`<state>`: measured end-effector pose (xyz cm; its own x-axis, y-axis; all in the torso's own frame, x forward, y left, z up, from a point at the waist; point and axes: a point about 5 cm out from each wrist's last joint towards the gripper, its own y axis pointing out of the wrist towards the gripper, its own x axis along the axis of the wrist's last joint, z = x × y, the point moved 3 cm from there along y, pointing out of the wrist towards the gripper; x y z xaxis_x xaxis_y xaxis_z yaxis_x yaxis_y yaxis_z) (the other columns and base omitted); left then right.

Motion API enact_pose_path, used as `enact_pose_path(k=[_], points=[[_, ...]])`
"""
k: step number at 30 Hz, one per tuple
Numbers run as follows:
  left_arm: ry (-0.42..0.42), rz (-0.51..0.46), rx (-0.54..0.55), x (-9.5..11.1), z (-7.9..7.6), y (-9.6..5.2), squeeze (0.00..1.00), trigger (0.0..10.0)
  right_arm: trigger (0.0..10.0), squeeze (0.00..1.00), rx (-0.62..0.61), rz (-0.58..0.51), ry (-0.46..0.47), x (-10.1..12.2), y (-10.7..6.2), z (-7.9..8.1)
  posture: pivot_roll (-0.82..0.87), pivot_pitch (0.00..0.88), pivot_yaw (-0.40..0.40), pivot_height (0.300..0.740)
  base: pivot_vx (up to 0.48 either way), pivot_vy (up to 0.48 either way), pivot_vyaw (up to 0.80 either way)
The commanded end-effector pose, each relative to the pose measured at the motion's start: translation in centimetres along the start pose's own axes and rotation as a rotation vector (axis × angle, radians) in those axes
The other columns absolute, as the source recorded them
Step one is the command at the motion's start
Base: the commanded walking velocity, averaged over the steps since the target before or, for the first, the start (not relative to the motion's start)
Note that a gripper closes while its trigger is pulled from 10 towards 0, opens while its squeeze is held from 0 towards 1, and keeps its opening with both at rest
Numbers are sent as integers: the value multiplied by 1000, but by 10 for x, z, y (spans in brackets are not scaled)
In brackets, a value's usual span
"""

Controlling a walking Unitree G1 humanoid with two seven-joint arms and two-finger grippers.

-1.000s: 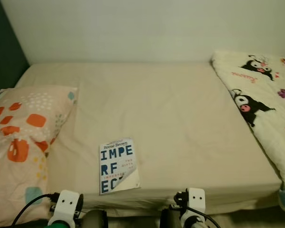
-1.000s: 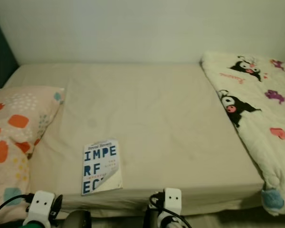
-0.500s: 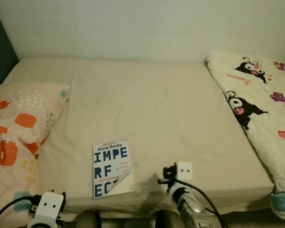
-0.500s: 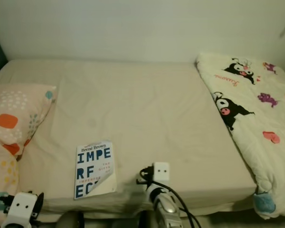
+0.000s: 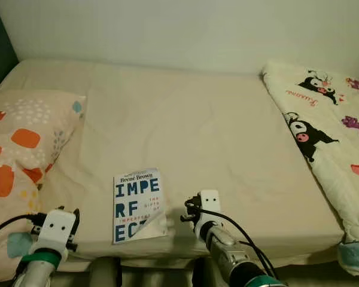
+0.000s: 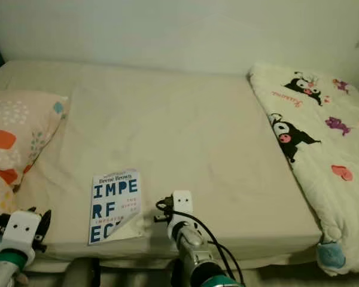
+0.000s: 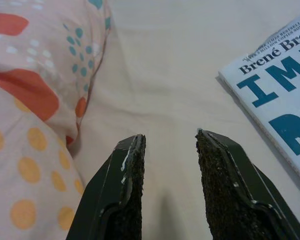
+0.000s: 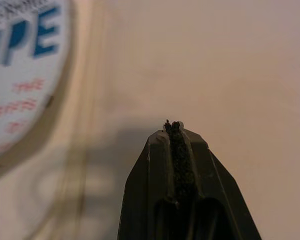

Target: Clean up the room

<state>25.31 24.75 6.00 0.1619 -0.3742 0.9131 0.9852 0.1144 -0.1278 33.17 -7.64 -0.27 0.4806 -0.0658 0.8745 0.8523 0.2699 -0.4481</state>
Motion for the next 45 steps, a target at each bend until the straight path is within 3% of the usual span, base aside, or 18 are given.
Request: enact_pose_path(k=[1,8,17,19,22,23,26,27,28,30,33,34,35,36,37,40,44,45], points=[[3,19,-19,-2,-1,-1,0,10000,0,0,-9,41,-19,-6,0,-1,180,80,-102,607,0,0,0],[32,5,-52,7,-9,-9,0,10000,0,0,19,51,-66,1,4,11,204,92,-105,607,0,0,0],[55,-6,-53,20,-2,-16,0,10000,0,0,51,60,-134,8,10,38,222,119,-116,607,0,0,0],[60,-4,-49,22,1,-22,0,10000,0,0,118,99,-208,-1,9,63,235,134,-120,607,0,0,0],[63,-4,-47,23,2,-24,0,10000,0,0,143,109,-229,-3,8,71,235,134,-120,607,0,0,0],[63,-1,-39,24,5,-27,0,10000,0,0,178,117,-262,-7,7,83,239,139,-124,607,0,0,0],[76,-3,-35,25,8,-30,0,10000,0,0,210,115,-270,-7,6,95,241,141,-124,607,0,0,0],[75,1,-23,27,14,-32,0,10000,0,0,246,109,-260,-6,5,109,246,160,-126,607,0,0,0],[75,1,-23,27,14,-32,0,10000,0,0,246,109,-260,-6,5,109,246,160,-126,607,0,0,0],[88,14,21,31,35,-36,0,10000,0,0,340,79,-169,5,1,149,243,190,-119,607,0,0,0],[93,14,24,31,39,-36,0,10000,0,0,355,75,-150,6,0,156,244,188,-119,607,0,0,0],[93,13,32,32,42,-36,0,10000,0,0,393,59,-115,11,-2,168,245,190,-115,607,0,0,0],[93,13,32,32,42,-36,0,10000,0,0,393,59,-115,11,-2,168,245,190,-115,607,0,0,0],[89,15,42,32,46,-34,0,10000,0,0,446,45,-63,15,-6,185,242,202,-113,607,0,0,0],[89,15,42,32,46,-34,0,10000,0,0,446,45,-63,15,-6,185,242,202,-113,607,0,0,0],[81,-6,56,38,49,-27,0,10000,0,0,713,-5,159,29,-32,246,237,193,-97,607,0,0,0],[79,-8,55,39,49,-26,0,10000,0,0,762,-17,190,31,-37,255,235,194,-95,607,0,0,0],[70,-8,46,39,46,-24,0,10000,863,0,817,-4,194,23,-42,257,224,192,-80,607,0,0,0]])
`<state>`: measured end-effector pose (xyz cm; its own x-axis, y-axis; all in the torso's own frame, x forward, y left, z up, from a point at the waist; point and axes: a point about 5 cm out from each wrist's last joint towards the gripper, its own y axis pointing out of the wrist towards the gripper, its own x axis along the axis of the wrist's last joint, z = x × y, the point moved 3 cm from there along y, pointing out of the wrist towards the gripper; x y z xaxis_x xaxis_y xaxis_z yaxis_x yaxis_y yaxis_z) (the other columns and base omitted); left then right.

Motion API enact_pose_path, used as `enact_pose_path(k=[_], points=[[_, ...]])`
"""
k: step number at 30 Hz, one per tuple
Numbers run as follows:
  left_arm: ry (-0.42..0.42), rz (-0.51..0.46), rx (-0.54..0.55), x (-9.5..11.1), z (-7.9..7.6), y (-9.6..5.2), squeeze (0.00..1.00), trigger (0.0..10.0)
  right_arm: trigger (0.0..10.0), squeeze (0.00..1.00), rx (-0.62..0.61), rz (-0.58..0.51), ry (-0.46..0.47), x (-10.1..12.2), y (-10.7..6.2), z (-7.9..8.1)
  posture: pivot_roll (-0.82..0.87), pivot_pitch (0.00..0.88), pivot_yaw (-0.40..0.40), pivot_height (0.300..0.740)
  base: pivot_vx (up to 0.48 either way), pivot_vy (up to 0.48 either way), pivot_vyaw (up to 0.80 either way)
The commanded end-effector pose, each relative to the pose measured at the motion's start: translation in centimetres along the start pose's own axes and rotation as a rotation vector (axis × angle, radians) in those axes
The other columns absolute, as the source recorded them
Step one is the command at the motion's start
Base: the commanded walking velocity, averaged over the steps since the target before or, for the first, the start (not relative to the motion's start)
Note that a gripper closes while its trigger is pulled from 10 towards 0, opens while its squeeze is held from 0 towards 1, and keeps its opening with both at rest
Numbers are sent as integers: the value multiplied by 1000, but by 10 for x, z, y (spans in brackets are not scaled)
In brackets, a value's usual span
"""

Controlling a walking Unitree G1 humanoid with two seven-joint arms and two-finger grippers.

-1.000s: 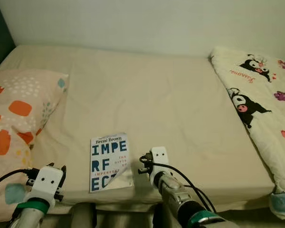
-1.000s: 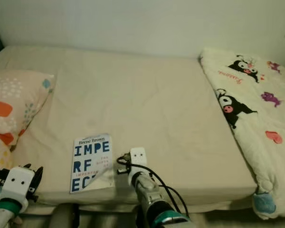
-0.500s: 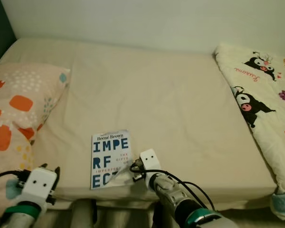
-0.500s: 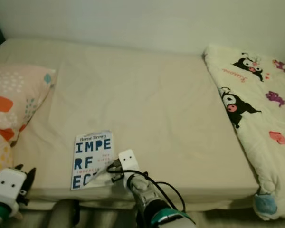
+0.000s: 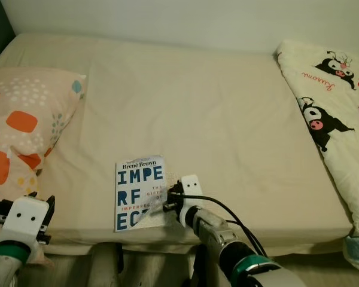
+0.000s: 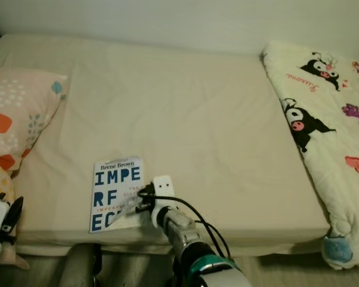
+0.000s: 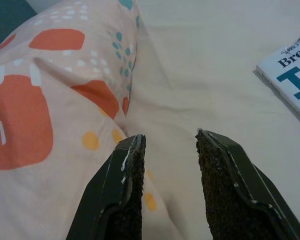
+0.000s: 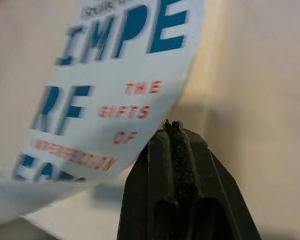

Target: Clean up the room

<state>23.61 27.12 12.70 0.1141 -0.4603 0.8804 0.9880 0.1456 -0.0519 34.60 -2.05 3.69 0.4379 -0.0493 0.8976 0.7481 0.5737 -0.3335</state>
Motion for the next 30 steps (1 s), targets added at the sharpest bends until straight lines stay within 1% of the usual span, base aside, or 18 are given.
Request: enact_pose_path(k=[1,2,3,4,5,6,7,9,10,12,14,15,16,17,18,19,21,30], points=[[-17,47,-16,-10,-3,-2,0,10000,863,0,473,-16,235,-6,18,205,224,192,-80,607,0,0,0],[-17,47,-16,-10,-3,-2,0,10000,863,0,473,-16,235,-6,18,205,224,192,-80,607,0,0,0],[-18,51,-29,-10,-7,0,0,10000,1804,0,499,2,212,-17,14,200,221,186,-74,607,0,0,0],[-24,58,-41,-12,-12,4,0,10000,2863,0,467,27,155,-30,13,181,215,176,-70,607,0,0,0],[-34,72,-55,-14,-19,7,0,10000,3804,0,394,51,79,-42,11,153,207,165,-70,607,0,0,0],[-34,72,-55,-14,-19,7,0,10000,3804,0,394,51,79,-42,11,153,207,165,-70,607,0,0,0],[-44,82,-76,-16,-28,9,0,10000,4471,0,307,63,18,-50,8,121,203,162,-70,607,0,0,0],[-44,82,-76,-16,-28,9,0,10000,4471,0,307,63,18,-50,8,121,203,162,-70,607,0,0,0],[-65,96,-100,-20,-39,12,0,10000,10000,0,189,57,9,-52,3,81,178,149,-66,607,0,0,0],[-65,96,-100,-20,-39,12,0,10000,10000,0,189,57,9,-52,3,81,178,149,-66,607,0,0,0],[-129,114,-189,-25,-74,16,0,10000,10000,0,-62,-22,31,-41,-17,-4,112,88,-44,607,0,0,0],[-129,114,-189,-25,-74,16,0,10000,10000,0,-62,-22,31,-41,-17,-4,112,88,-44,607,0,0,0],[-144,118,-234,-25,-92,18,0,10000,10000,0,-182,-57,36,-38,-33,-40,96,61,-35,607,0,0,0],[-144,126,-269,-25,-106,20,0,10000,10000,0,-268,-81,38,-37,-47,-64,92,53,-31,607,0,0,0],[-135,130,-294,-25,-114,21,0,10000,10000,0,-322,-102,59,-38,-57,-77,86,43,-25,607,0,0,0],[-135,130,-294,-25,-114,21,0,10000,10000,0,-322,-102,59,-38,-57,-77,86,43,-25,607,0,0,0],[-106,154,-323,-35,-131,25,0,10000,10000,0,-421,-117,74,-51,-78,-96,56,19,10,607,0,0,0],[-128,168,-338,-41,-148,26,0,10000,10000,0,-544,-116,103,-83,-103,-98,22,1,55,622,0,0,0]])
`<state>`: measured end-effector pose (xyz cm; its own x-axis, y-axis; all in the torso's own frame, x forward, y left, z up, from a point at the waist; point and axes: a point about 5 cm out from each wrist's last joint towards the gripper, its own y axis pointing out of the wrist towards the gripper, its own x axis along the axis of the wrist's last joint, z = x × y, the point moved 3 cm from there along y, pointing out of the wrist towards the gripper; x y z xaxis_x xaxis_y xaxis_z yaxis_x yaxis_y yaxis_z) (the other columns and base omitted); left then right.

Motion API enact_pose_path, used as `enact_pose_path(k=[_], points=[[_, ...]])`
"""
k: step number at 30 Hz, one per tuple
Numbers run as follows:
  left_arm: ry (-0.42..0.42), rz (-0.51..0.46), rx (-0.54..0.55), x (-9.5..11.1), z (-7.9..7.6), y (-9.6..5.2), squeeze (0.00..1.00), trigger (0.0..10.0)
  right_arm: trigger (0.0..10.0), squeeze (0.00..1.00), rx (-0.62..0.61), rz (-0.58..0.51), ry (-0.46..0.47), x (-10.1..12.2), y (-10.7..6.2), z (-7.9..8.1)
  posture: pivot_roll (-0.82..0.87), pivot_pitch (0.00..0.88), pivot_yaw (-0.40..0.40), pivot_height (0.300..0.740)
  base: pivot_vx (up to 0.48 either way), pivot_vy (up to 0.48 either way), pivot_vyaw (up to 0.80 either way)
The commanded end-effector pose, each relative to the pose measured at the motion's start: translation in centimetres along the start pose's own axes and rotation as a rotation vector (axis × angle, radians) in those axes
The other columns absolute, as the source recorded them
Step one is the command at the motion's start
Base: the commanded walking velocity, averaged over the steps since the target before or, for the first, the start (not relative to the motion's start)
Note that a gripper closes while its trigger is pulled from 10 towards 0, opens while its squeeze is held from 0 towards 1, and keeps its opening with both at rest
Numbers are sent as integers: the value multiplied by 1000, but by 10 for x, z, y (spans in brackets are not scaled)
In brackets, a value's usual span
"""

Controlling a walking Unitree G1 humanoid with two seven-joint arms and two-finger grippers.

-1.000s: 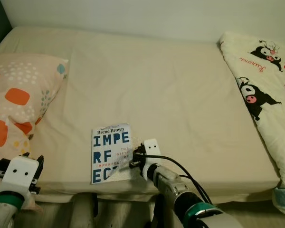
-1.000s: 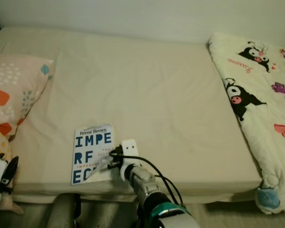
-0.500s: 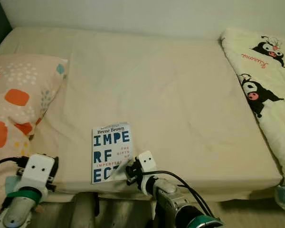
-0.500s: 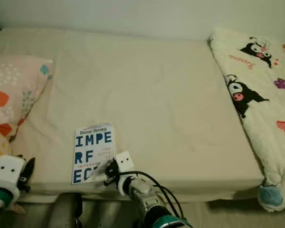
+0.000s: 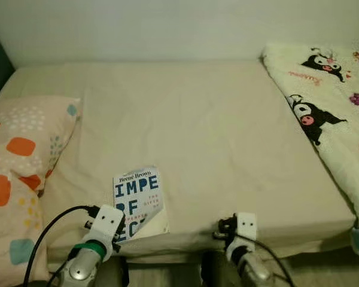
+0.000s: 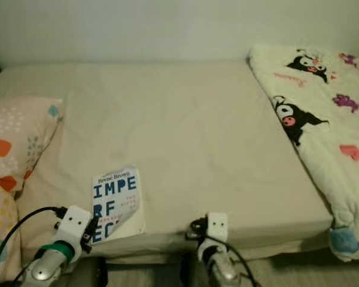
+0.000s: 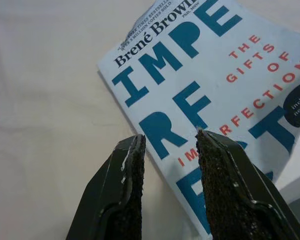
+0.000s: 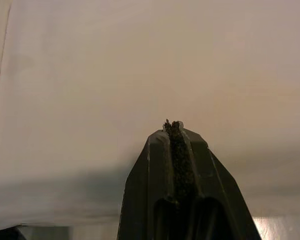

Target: Clean up the room

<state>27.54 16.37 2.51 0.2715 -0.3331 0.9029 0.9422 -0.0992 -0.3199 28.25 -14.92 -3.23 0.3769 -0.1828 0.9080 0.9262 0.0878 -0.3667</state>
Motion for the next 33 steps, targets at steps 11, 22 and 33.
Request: enact_pose_path(k=[11,22,33], points=[[-13,34,33,-18,1,-4,0,10000,10000,0,-85,-16,5,5,-2,-18,32,0,42,662,0,0,0],[-137,119,133,-46,16,-7,0,10000,10000,0,-67,82,-19,-10,-1,-11,42,13,26,707,0,0,0],[-138,91,152,-45,13,-4,0,10000,10000,0,-60,99,-8,-16,-4,-8,31,10,36,740,0,0,0]])
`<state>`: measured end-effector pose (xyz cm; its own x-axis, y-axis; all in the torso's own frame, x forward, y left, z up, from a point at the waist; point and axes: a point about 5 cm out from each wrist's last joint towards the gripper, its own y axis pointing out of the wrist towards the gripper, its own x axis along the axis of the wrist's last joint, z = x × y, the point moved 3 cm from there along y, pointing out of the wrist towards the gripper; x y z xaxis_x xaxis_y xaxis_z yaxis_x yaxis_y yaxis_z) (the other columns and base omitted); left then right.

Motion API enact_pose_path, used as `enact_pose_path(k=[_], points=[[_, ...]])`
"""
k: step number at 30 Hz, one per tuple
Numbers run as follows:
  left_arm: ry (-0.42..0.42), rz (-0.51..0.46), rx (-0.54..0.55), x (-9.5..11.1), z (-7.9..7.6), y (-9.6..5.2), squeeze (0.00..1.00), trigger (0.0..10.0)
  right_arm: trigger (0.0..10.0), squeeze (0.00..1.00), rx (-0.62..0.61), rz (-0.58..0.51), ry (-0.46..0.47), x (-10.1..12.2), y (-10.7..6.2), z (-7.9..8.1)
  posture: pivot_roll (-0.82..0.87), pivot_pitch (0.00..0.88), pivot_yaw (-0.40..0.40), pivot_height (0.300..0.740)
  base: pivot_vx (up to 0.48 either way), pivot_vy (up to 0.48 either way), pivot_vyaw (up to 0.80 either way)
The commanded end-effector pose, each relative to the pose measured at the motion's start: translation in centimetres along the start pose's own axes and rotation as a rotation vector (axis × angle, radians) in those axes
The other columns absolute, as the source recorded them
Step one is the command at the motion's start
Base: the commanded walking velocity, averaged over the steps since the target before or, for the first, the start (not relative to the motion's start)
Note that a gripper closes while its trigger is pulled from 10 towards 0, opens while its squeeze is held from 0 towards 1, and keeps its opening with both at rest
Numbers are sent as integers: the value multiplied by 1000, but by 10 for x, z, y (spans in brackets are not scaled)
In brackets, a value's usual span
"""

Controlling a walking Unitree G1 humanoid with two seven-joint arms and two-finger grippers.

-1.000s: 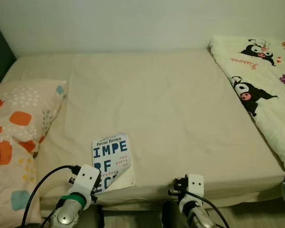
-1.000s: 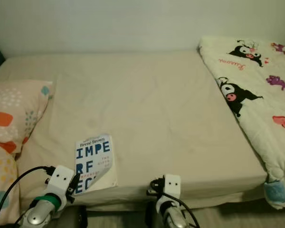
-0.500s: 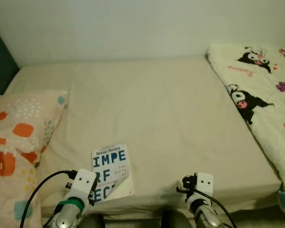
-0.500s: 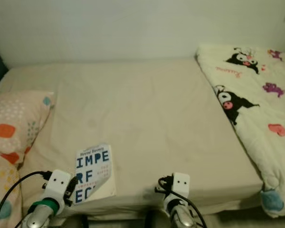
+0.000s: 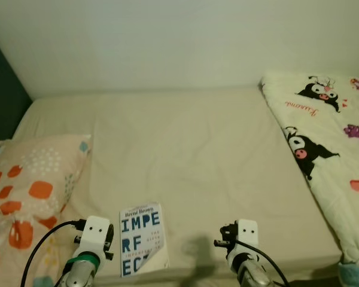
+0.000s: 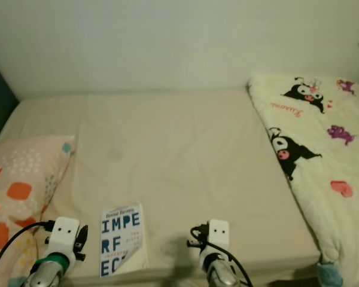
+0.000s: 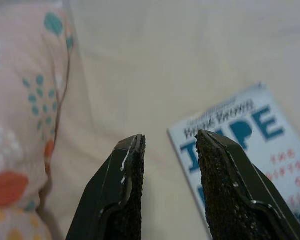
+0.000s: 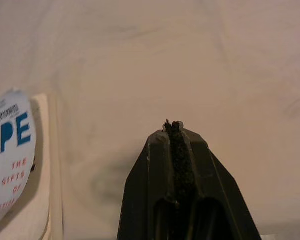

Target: Clean up the room

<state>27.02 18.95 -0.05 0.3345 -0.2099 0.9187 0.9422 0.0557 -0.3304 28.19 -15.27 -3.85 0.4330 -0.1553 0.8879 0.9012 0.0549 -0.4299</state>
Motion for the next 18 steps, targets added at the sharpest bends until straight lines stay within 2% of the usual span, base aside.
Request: enact_pose_path(k=[1,8,18], points=[[-5,40,8,-12,0,-4,0,10000,10000,0,-15,38,15,-12,-5,-3,31,10,36,740,0,0,0],[-8,64,25,-19,1,-3,0,10000,10000,0,-23,70,31,-20,-8,-6,29,12,40,740,0,0,0],[-29,64,25,-23,-1,-5,0,10000,10000,0,-41,99,-34,-25,-10,-11,35,19,35,740,0,0,0]])
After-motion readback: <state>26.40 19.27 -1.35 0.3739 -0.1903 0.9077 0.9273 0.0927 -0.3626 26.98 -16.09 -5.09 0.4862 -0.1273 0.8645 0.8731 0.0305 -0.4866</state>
